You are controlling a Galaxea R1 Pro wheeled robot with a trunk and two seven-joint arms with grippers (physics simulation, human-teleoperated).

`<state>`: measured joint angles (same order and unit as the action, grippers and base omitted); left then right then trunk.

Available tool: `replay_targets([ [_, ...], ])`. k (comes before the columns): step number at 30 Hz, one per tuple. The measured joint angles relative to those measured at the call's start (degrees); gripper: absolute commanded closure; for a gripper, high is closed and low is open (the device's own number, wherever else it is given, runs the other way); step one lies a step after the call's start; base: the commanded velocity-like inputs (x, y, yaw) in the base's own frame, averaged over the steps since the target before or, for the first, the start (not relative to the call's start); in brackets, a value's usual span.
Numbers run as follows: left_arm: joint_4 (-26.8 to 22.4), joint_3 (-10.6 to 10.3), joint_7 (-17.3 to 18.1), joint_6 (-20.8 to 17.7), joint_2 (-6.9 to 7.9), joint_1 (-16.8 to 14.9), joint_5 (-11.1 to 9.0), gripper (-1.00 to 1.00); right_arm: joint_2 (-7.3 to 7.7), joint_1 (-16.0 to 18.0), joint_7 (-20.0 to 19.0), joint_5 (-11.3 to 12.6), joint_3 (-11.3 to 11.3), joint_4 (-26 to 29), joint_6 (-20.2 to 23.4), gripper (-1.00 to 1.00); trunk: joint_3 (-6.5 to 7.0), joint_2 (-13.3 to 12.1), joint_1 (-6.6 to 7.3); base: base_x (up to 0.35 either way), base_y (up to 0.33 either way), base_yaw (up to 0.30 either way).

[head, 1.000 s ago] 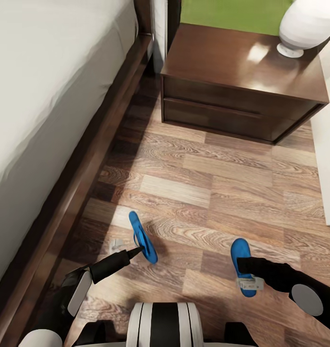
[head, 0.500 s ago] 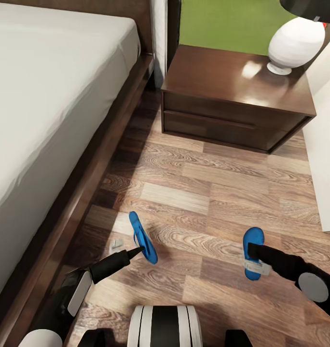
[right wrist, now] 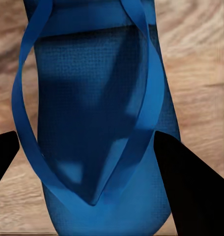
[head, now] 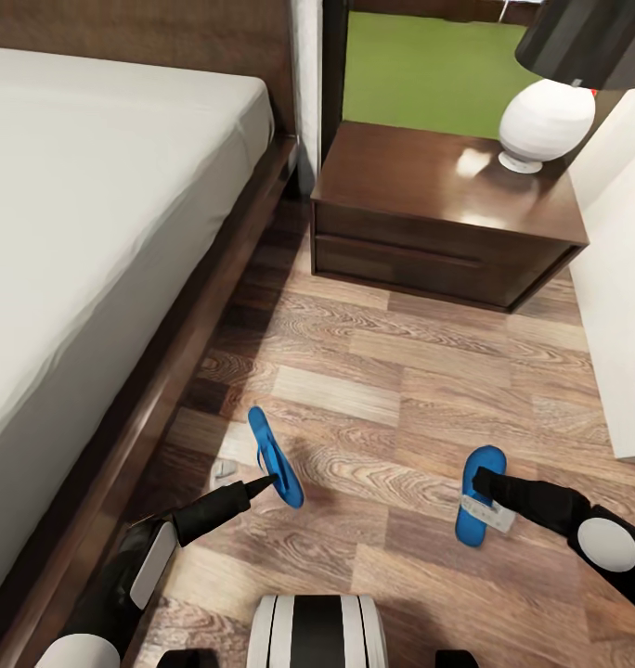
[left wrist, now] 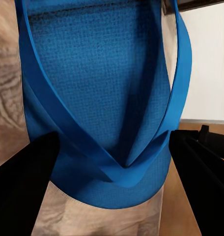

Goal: In the bedroom, move the book from the bed onto either nightstand, and place the two sandals side by side next to the bed.

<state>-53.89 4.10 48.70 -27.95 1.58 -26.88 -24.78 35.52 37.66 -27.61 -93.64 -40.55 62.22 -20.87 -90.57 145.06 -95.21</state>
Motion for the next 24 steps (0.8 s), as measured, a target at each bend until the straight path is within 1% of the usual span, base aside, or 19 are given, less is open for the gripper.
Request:
replay_targets([
  [4, 0.0, 0.0, 0.0, 0.0, 0.0, 0.0, 0.0, 1.0, 0.03, 0.0, -0.15, -0.06, -0.06, 0.07, 0.01, 1.0, 0.89, -0.05, 0.1, 0.0, 0.0, 0.0],
  [7, 0.0, 0.0, 0.0, 0.0, 0.0, 0.0, 0.02, 1.0, 0.03, 0.0, -0.18, -0.92, -0.13, 0.03, 0.01, 1.0, 1.55, -0.09, 0.18, 0.0, 0.0, 0.0],
  [12, 0.0, 0.0, 0.0, 0.0, 0.0, 0.0, 0.0, 1.0, 0.04, -0.01, -0.17, -4.72, -0.16, -0.68, -0.01, 1.0, 2.66, -0.16, 0.31, 0.0, 0.0, 0.0],
  [13, 0.0, 0.0, 0.0, 0.0, 0.0, 0.0, 0.02, 1.0, 0.04, -0.01, -0.17, -5.21, -0.16, -1.51, -0.03, 1.0, 2.88, -0.17, 0.33, 0.0, 0.0, 0.0],
  [14, -0.02, 0.01, -0.01, -0.01, 0.01, 0.01, 0.01, 1.0, 0.06, -0.03, -0.17, -5.91, -0.15, -4.28, -0.14, 1.0, 3.1, -0.19, 0.36, 0.0, 0.0, 0.0],
  [17, -0.01, -0.05, 0.0, -0.01, -0.05, 0.01, 0.06, 1.0, 0.05, -0.05, -0.07, -6.04, -0.14, -8.59, -0.02, 1.0, 3.77, -0.23, 0.44, 0.0, 0.0, 0.0],
  [21, 0.0, -0.05, -0.07, 0.0, -0.08, 0.0, 0.08, 1.0, -0.01, -0.05, -0.1, -6.01, -0.14, -11.49, 0.07, 1.0, 4.65, -0.28, 0.54, 0.0, 0.0, 0.0],
  [24, -0.01, -0.01, -0.09, -0.01, -0.08, 0.01, 0.09, 1.0, -0.03, -0.03, -0.14, -6.18, -0.12, -15.47, 1.06, 1.0, 5.32, -0.32, 0.62, 0.0, 0.0, 0.0],
])
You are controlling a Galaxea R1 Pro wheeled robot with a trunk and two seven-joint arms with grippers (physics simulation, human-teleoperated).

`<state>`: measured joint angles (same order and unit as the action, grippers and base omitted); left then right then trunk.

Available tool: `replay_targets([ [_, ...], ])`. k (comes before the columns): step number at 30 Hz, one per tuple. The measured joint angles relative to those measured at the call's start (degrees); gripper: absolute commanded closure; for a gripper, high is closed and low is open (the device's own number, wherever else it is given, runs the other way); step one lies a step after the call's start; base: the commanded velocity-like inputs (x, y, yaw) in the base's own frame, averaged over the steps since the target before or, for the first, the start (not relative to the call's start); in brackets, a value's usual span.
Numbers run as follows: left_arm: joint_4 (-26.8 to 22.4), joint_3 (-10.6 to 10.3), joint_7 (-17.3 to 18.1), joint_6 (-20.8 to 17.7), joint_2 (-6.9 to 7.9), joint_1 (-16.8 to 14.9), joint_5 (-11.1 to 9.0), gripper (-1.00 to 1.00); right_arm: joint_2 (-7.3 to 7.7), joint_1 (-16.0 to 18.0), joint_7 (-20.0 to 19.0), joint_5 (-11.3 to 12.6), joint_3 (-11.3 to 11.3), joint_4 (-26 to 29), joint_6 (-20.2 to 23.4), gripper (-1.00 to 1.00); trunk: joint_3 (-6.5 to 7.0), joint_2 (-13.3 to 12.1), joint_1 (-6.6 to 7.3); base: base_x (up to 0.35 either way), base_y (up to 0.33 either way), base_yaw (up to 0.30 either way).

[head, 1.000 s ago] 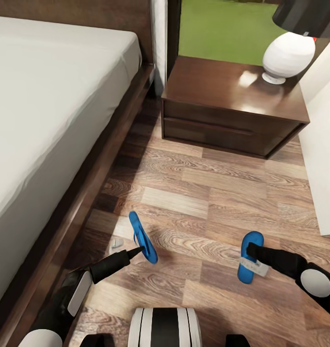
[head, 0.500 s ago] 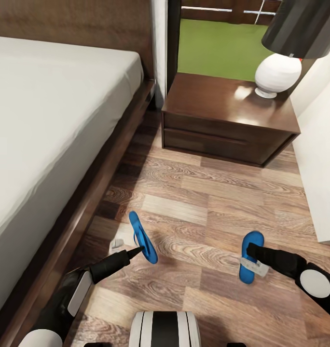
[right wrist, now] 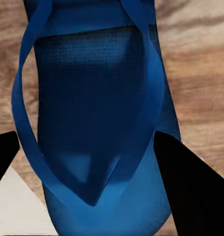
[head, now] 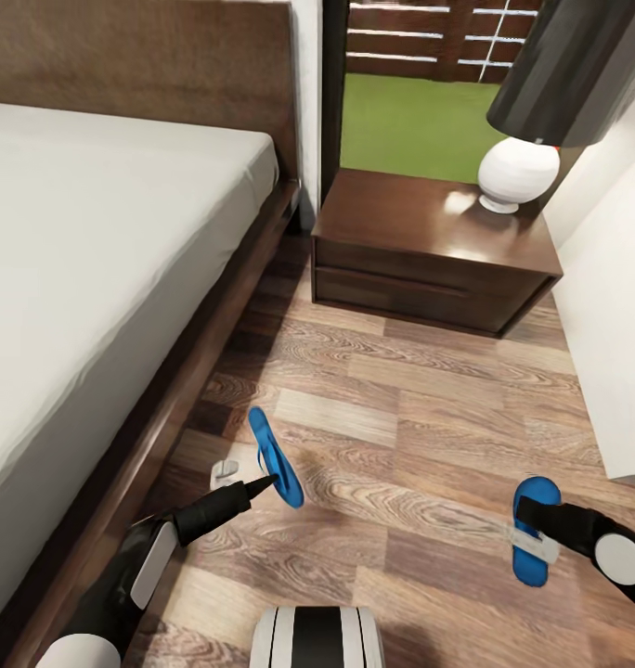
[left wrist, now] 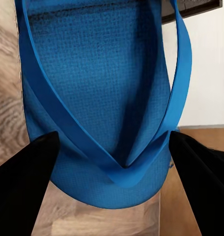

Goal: In the bedroom, move the book from the bed onto either nightstand, and place the two sandals side by side next to the bed.

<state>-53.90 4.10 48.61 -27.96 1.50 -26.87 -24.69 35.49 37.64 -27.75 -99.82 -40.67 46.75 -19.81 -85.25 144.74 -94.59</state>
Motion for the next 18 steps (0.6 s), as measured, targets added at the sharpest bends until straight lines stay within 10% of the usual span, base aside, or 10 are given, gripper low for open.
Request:
replay_targets([
  [8, 0.01, -0.06, -0.08, 0.01, -0.01, -0.01, 0.0, 1.0, -0.04, 0.03, 0.5, -4.57, 0.1, -5.46, 17.76, 1.0, 1.78, -0.11, 0.21, 0.0, 0.0, 0.0],
  [14, 0.01, -0.08, -0.09, 0.01, -0.05, -0.01, 0.0, 1.0, -0.19, 0.01, 0.46, -4.78, 0.22, -5.01, 19.96, 1.0, 3.11, -0.19, 0.36, 0.0, 0.0, 0.0],
  [18, 0.02, -0.08, -0.12, 0.03, -0.09, -0.01, 0.0, 1.0, -3.34, 0.01, 0.53, -0.94, 2.06, -4.66, 20.14, 1.0, 3.99, -0.24, 0.46, 0.0, 0.0, 0.0],
])
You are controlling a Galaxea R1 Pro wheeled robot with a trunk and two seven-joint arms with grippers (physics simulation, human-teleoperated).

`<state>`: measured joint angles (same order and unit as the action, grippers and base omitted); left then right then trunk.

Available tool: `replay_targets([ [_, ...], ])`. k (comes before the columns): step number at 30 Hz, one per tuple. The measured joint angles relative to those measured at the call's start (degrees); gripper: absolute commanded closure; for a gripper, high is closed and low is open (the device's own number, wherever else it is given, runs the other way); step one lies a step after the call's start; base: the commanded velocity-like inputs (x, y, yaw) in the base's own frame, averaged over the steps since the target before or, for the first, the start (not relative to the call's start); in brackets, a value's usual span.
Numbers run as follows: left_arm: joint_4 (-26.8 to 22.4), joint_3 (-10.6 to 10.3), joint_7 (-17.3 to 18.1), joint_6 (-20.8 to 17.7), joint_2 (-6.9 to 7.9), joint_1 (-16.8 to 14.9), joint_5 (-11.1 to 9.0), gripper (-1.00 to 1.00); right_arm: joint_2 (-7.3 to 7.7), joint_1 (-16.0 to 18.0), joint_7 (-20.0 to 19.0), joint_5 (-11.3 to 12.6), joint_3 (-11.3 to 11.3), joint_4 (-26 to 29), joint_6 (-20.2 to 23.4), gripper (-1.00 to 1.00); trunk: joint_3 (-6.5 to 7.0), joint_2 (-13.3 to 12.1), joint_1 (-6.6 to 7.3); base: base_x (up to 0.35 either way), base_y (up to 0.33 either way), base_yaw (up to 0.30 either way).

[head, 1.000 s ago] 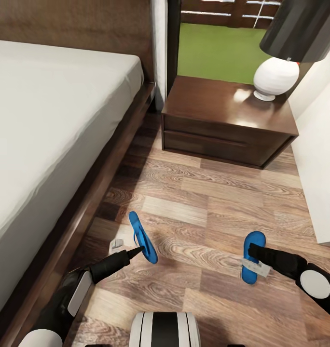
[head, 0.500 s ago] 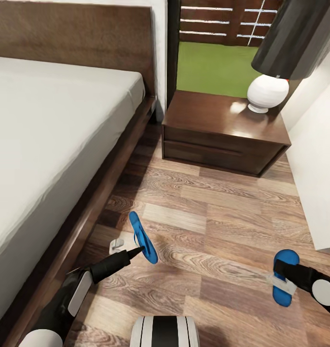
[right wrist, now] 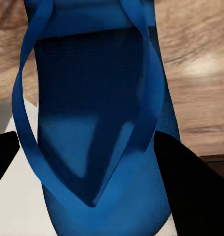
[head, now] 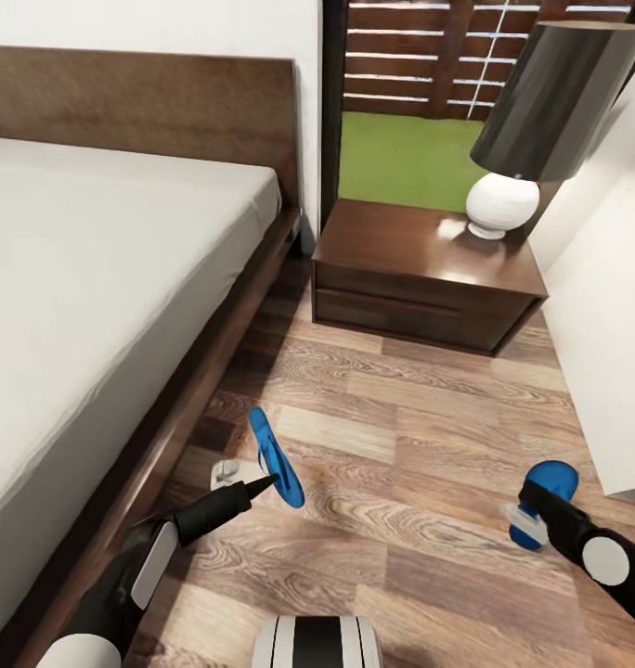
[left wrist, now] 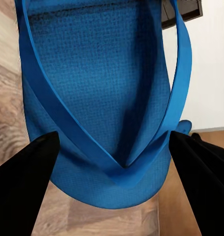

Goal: In the bedroom, move the book from the bed onto either nightstand, and place the two sandals side by side next to the bed.

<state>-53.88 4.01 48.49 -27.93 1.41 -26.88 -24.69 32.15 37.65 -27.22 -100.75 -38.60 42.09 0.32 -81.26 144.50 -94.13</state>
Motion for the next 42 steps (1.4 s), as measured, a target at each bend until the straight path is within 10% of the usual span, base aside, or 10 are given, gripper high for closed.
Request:
replay_targets([
  [2, 0.01, 0.0, -0.04, 0.04, -0.01, 0.0, 0.0, 1.0, -1.95, 0.01, 0.06, 7.26, 4.28, 0.05, 0.02, 1.0, 0.44, -0.03, 0.05, 0.0, 0.0, 0.0],
  [4, 0.0, 0.0, -0.05, 0.06, -0.01, 0.0, 0.0, 1.0, -3.0, 0.02, 0.18, 23.47, 9.05, 0.15, -0.12, 1.0, 0.89, -0.05, 0.1, 0.0, 0.0, 0.0],
  [10, 0.35, -0.01, -0.18, 0.08, -0.15, 0.0, 0.04, 1.0, -3.46, 0.05, 11.0, 51.2, 10.08, -0.29, -0.47, 1.0, 2.22, -0.13, 0.26, 0.0, 0.0, 0.0],
  [13, 0.61, 0.0, -0.22, 0.07, -0.18, 0.0, 0.02, 1.0, -3.71, 0.05, 18.58, 60.26, 10.07, -0.6, -0.65, 1.0, 2.88, -0.17, 0.34, 0.0, 0.0, 0.0],
  [37, 0.69, 0.0, -0.18, 0.06, -0.25, 0.01, 0.0, 1.0, -5.72, -0.24, 28.54, 64.48, 10.07, -10.32, -0.72, 1.0, 8.2, -0.49, 0.95, 0.0, 0.0, 0.0],
  [42, 0.69, -0.02, -0.19, 0.06, -0.27, 0.01, -0.01, 1.0, -5.73, -0.24, 28.85, 69.87, 10.25, -9.77, -0.8, 1.0, 9.31, -0.56, 1.08, 0.0, 0.0, 0.0],
])
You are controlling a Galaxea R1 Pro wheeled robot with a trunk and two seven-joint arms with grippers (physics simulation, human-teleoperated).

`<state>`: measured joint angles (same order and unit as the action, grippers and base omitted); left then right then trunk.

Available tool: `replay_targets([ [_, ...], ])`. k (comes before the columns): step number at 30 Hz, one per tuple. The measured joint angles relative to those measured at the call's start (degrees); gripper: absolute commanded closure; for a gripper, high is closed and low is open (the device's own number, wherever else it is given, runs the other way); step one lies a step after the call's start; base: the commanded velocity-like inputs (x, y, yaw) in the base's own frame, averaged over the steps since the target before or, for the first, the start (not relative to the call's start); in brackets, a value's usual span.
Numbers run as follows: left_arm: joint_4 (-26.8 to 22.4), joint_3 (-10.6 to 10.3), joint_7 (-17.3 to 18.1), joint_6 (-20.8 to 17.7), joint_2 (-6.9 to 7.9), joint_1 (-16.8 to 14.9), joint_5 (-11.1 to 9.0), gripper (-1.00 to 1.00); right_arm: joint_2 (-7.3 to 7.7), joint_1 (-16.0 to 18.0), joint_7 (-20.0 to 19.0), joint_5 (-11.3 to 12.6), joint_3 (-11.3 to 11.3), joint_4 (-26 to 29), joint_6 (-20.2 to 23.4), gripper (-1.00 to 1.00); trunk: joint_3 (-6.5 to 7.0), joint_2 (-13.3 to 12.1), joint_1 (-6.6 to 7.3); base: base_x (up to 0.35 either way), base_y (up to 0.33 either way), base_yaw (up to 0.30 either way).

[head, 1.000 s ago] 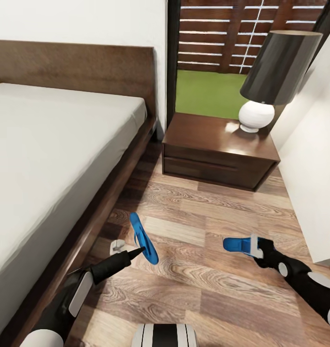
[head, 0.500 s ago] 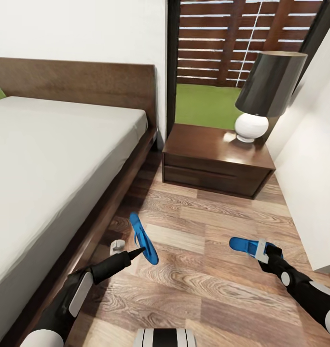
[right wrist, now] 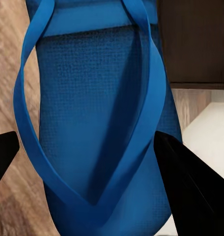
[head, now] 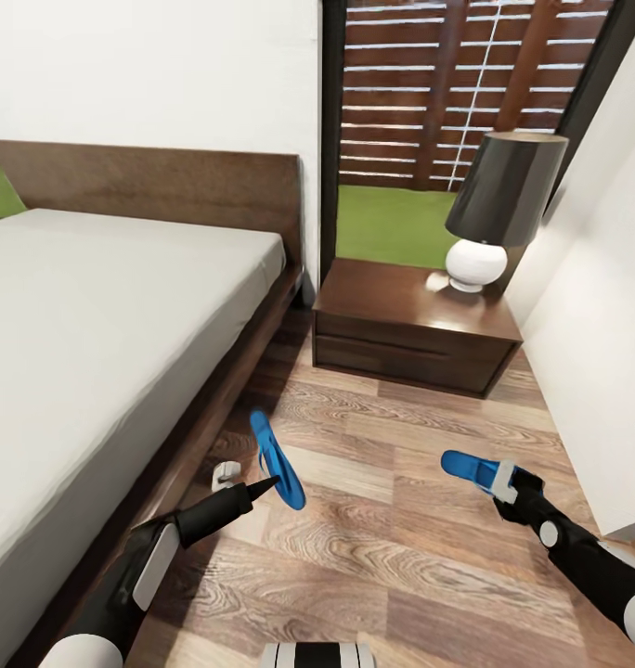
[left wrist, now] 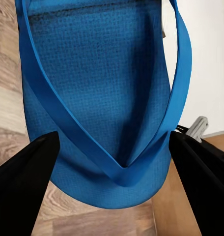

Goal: In the bedroom, move the book from the bed onto either nightstand, and place the two sandals side by side next to the bed.

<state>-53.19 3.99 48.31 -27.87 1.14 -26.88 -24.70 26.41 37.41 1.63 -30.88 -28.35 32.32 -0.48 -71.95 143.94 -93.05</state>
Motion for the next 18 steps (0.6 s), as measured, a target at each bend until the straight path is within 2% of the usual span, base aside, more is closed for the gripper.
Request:
replay_targets([
  [4, 0.0, 0.02, 0.02, 0.0, 0.05, 0.0, 0.0, 1.0, 0.05, 0.0, 0.31, 5.01, 0.05, -0.56, -0.4, 1.0, 0.89, -0.05, 0.1, 0.0, 0.0, 0.0],
  [6, 0.0, 0.02, 0.03, 0.0, 0.06, 0.0, 0.0, 1.0, 0.07, 0.0, 0.4, 9.86, 0.1, -0.62, -1.35, 1.0, 1.33, -0.08, 0.15, 0.0, 0.0, 0.0],
  [7, 0.0, 0.02, 0.03, 0.0, 0.07, 0.0, 0.0, 1.0, 0.09, 0.0, 0.35, 11.41, 0.13, -0.63, -1.52, 1.0, 1.55, -0.09, 0.18, 0.0, 0.0, 0.0],
  [9, 0.0, 0.02, 0.04, 0.0, 0.08, 0.0, 0.0, 1.0, 0.14, 0.0, 0.21, 18.58, 0.63, -0.76, -1.9, 1.0, 2.0, -0.12, 0.23, 0.0, 0.0, 0.0],
  [10, 0.0, 0.02, 0.04, 0.0, 0.08, 0.0, 0.0, 1.0, 0.15, 0.0, 0.18, 20.9, 0.89, -0.79, -1.95, 1.0, 2.22, -0.13, 0.26, 0.0, 0.0, 0.0],
  [11, 0.0, 0.02, 0.04, 0.0, 0.08, 0.0, 0.0, 1.0, 0.16, 0.01, 0.13, 25.88, 1.53, -0.83, -2.05, 1.0, 2.44, -0.15, 0.28, 0.0, 0.0, 0.0],
  [12, 0.0, 0.02, 0.04, 0.0, 0.08, 0.0, 0.03, 1.0, 0.15, 0.0, 0.07, 33.61, 2.6, -0.86, -2.13, 1.0, 2.66, -0.16, 0.31, 0.0, 0.0, 0.0],
  [13, 0.0, 0.02, 0.04, 0.02, 0.09, 0.0, 0.05, 1.0, 0.14, -0.02, 0.05, 39.66, 3.0, -0.85, -2.28, 1.0, 2.88, -0.17, 0.34, 0.0, 0.0, 0.0],
  [14, 0.0, 0.02, 0.04, 0.02, 0.09, 0.0, 0.06, 1.0, 0.14, -0.02, 0.04, 42.95, 3.13, -0.82, -2.39, 1.0, 3.1, -0.19, 0.36, 0.0, 0.0, 0.0],
  [15, 0.0, 0.02, 0.04, 0.01, 0.09, 0.0, 0.07, 1.0, 0.14, -0.01, 0.04, 51.77, 3.44, -0.46, -2.6, 1.0, 3.33, -0.2, 0.39, 0.0, 0.0, 0.0],
  [16, 0.0, 0.02, 0.04, 0.01, 0.09, 0.0, 0.08, 1.0, 0.14, -0.01, 0.05, 59.34, 3.57, 0.18, -2.63, 1.0, 3.55, -0.21, 0.41, 0.0, 0.0, 0.0],
  [17, 0.0, 0.01, 0.04, 0.01, 0.09, 0.0, 0.08, 1.0, 0.13, -0.02, 0.05, 63.47, 3.62, 0.87, -2.45, 1.0, 3.77, -0.23, 0.44, 0.0, 0.0, 0.0],
  [18, 0.0, 0.02, 0.04, 0.0, 0.09, 0.0, 0.08, 1.0, 0.17, -0.04, 0.03, 66.64, 3.68, 1.4, -2.31, 1.0, 3.99, -0.24, 0.46, 0.0, 0.0, 0.0],
])
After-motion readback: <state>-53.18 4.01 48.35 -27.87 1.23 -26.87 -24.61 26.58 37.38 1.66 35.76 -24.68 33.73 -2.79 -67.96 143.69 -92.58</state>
